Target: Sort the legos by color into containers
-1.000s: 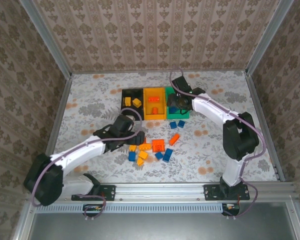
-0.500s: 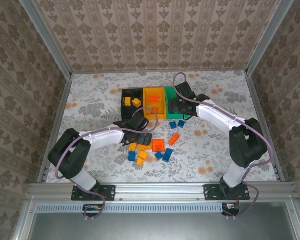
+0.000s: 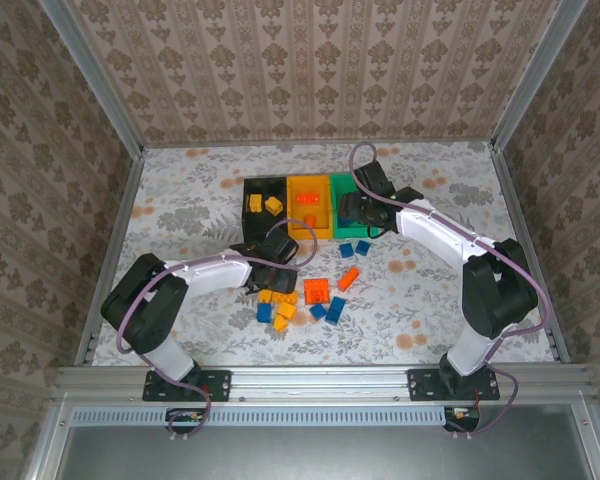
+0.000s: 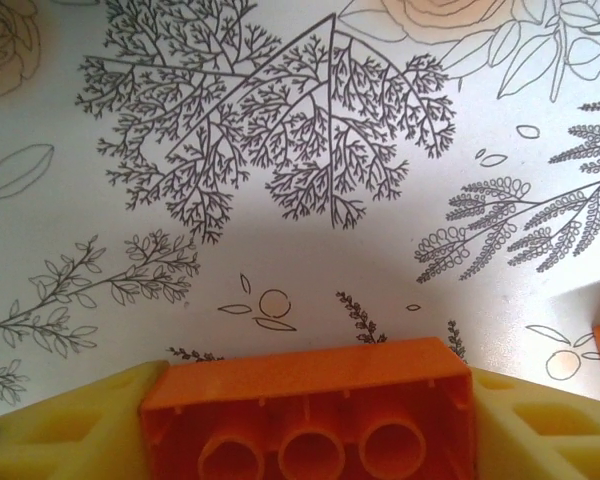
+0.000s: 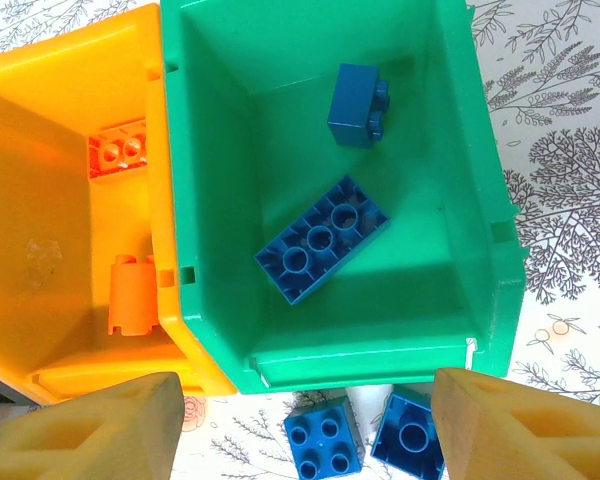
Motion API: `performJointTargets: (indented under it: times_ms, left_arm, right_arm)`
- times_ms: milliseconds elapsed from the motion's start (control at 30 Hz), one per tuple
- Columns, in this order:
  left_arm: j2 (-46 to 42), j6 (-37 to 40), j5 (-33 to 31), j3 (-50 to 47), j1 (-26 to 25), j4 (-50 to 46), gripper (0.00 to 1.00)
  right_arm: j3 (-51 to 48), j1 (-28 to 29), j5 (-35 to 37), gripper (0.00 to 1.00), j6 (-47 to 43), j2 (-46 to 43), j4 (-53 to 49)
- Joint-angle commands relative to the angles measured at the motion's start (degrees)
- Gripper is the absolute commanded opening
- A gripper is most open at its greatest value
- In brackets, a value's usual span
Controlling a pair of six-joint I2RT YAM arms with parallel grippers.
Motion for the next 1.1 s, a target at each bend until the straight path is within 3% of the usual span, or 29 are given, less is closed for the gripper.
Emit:
performJointTargets:
  times_ms: [0, 167, 467, 1000, 1067]
  left_arm:
    - [0.1, 0.29, 1.0, -0.6, -0.55, -0.68, 0.6]
    - [-3.02, 0.52, 0.01, -0.4, -0.49, -1.48, 0.53]
    - [-8.67, 3.65, -1.36, 9.75, -0.19, -3.66, 0.51]
    - [19.51, 8.39, 2.77, 41.5, 5.71, -0.2, 0.52]
    - [21.68, 8.24, 2.81, 43.47, 5.77, -0.56, 0.55]
  right_arm:
    - [-0.19, -0.32, -0.13, 0.68, 1.16, -1.8, 0.38]
    - [-0.42, -0.39, 0.05, 0.68, 1.58, -2.24, 0.31]
    - [-5.45, -1.07, 0.22, 0.68, 3.02, -6.42, 1.21]
    - [-16.57, -1.57, -0.42, 0.68, 4.09, -14.31, 0.97]
    - [-17.33, -1.63, -0.81, 0.68, 4.02, -15.27, 0.8]
